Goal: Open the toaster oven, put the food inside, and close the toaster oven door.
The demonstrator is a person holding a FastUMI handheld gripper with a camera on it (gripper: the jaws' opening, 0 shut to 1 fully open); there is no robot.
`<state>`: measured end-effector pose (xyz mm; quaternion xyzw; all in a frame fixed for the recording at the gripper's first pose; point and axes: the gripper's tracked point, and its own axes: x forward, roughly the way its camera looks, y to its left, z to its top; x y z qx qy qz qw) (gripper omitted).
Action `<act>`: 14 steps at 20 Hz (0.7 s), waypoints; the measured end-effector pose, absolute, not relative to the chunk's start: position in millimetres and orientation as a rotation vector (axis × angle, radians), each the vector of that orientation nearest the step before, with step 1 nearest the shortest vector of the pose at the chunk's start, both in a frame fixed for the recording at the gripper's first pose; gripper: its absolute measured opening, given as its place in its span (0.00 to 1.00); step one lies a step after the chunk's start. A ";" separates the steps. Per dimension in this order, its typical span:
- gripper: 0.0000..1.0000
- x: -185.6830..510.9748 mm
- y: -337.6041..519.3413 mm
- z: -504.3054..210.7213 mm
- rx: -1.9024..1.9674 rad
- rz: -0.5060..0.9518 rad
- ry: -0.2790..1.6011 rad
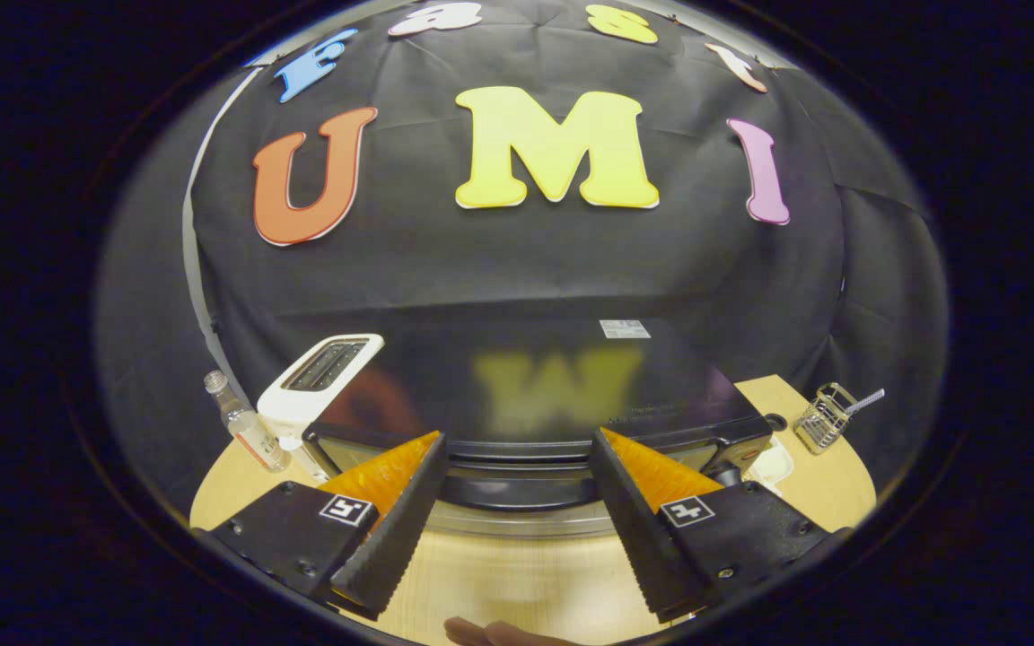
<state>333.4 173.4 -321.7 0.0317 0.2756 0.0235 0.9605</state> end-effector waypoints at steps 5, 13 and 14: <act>1.00 335.4 173.7 -321.3 0.039 0.047 0.517; 1.00 329.1 170.1 -319.2 -0.005 0.042 0.456; 1.00 328.2 169.9 -319.4 -0.005 0.039 0.459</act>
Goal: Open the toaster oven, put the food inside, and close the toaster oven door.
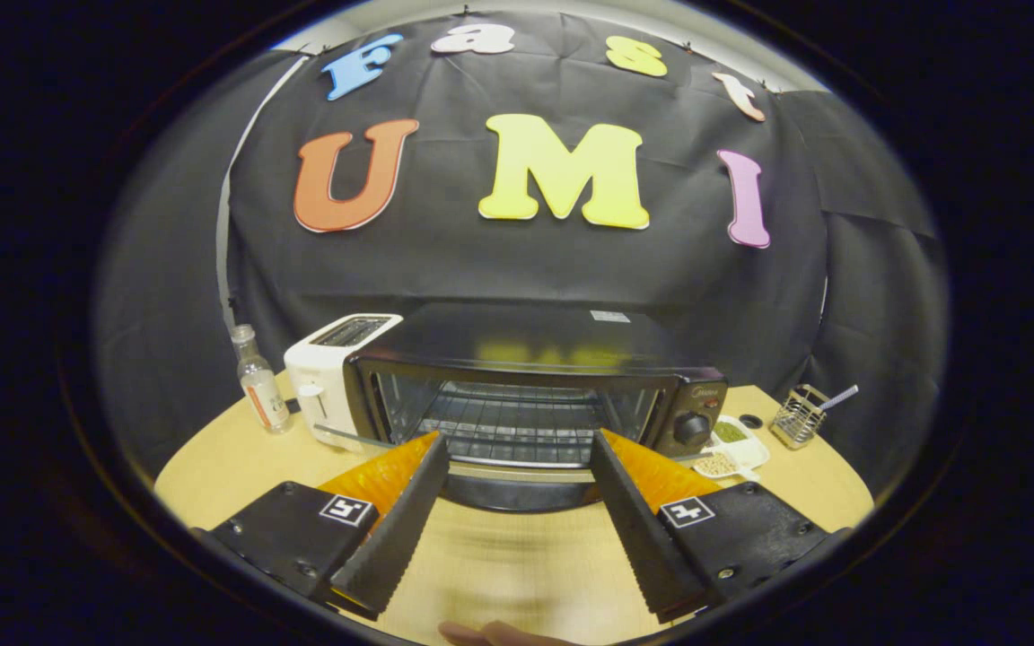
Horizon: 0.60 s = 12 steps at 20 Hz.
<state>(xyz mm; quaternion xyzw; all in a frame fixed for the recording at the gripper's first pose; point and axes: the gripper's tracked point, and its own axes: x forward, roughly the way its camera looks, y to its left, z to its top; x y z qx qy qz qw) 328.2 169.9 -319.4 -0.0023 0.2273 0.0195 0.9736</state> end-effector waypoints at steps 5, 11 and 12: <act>1.00 327.8 170.1 -323.5 -0.026 0.043 0.479; 1.00 322.6 171.1 -351.5 -0.037 0.047 0.520; 1.00 308.8 171.7 -358.3 -0.038 0.047 0.529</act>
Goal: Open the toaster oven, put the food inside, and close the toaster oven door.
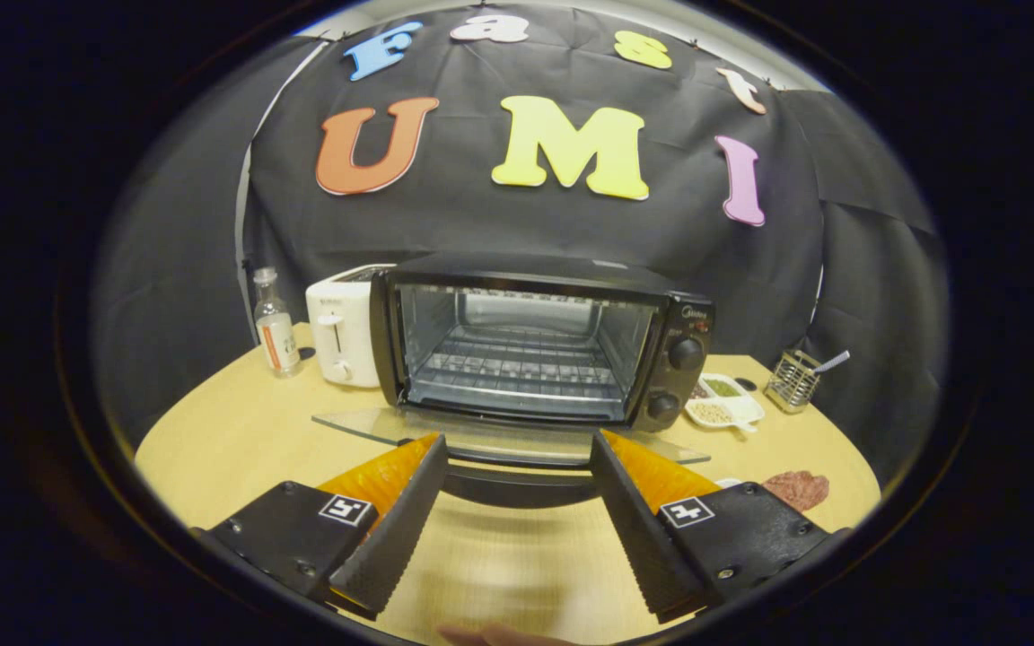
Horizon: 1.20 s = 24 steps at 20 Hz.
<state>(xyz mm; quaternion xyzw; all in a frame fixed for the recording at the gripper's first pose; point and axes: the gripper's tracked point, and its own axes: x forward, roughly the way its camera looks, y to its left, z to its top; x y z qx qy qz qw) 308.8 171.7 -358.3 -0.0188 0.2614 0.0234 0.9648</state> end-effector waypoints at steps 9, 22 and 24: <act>1.00 285.2 175.1 -419.3 0.045 0.078 0.675; 1.00 244.5 127.4 -310.7 0.099 0.124 0.542; 1.00 234.9 105.4 -285.8 0.083 0.107 0.505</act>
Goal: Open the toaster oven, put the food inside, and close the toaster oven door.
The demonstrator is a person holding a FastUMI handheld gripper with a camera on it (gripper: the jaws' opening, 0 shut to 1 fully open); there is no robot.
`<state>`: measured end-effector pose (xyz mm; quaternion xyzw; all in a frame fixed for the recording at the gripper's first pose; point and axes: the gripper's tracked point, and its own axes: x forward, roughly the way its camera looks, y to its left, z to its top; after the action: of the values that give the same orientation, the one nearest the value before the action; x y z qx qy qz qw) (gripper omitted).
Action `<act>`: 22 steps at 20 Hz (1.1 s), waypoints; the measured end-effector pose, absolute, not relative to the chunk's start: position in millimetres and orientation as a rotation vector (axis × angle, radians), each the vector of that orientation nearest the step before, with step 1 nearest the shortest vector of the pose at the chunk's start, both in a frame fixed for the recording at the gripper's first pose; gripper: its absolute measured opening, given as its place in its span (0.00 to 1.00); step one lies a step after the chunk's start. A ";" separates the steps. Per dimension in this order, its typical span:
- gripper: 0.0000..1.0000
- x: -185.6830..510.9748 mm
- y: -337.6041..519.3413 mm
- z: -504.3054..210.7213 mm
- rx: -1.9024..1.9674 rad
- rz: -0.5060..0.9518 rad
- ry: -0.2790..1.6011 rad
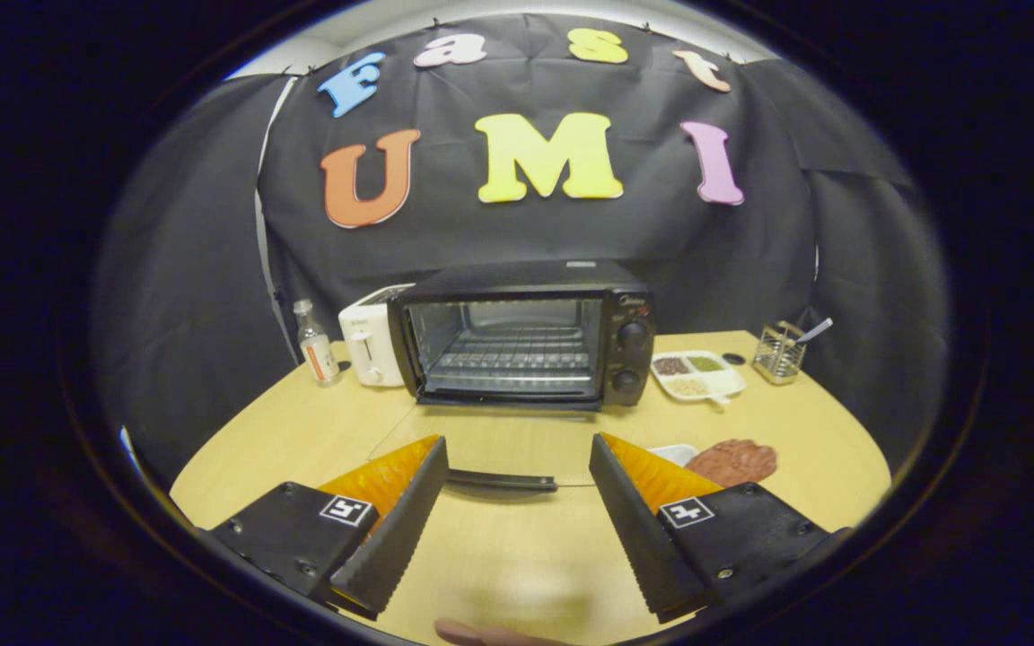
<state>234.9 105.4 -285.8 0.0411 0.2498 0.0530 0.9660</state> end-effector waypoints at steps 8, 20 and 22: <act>1.00 207.3 26.9 -216.0 0.076 0.047 0.421; 1.00 237.2 -56.7 -249.8 0.074 0.098 0.556; 1.00 250.1 -74.6 -271.3 0.064 0.115 0.622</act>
<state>250.1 -74.6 -271.3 0.0315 0.3058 0.0565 0.9499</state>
